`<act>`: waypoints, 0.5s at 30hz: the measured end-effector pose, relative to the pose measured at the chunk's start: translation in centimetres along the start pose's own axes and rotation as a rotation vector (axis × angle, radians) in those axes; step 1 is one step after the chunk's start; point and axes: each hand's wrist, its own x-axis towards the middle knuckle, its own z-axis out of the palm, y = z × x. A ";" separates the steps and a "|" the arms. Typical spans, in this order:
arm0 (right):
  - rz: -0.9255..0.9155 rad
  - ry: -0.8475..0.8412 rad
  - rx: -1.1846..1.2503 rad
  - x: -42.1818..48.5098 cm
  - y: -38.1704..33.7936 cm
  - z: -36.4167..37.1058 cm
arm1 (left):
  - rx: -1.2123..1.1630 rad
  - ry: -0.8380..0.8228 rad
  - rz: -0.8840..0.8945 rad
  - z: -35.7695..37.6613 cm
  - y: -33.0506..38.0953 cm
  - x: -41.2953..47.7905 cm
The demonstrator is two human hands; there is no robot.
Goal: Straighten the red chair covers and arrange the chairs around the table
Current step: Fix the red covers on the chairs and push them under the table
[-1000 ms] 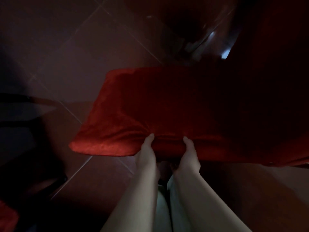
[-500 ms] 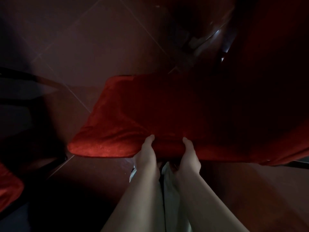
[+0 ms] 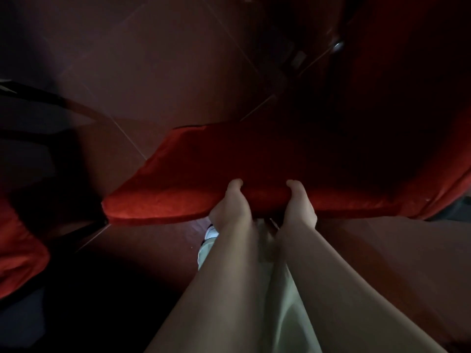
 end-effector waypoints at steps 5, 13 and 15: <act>0.035 -0.013 -0.006 -0.6 -1.4 1.0 | 0.000 0.008 0.011 0.6 1.2 -0.7; 0.051 -0.032 -0.069 -0.3 -2.2 1.9 | 0.110 -0.069 0.104 -0.2 1.9 -1.1; 0.042 -0.034 -0.068 -0.4 -2.9 2.7 | 0.117 -0.081 0.137 0.1 2.5 -1.2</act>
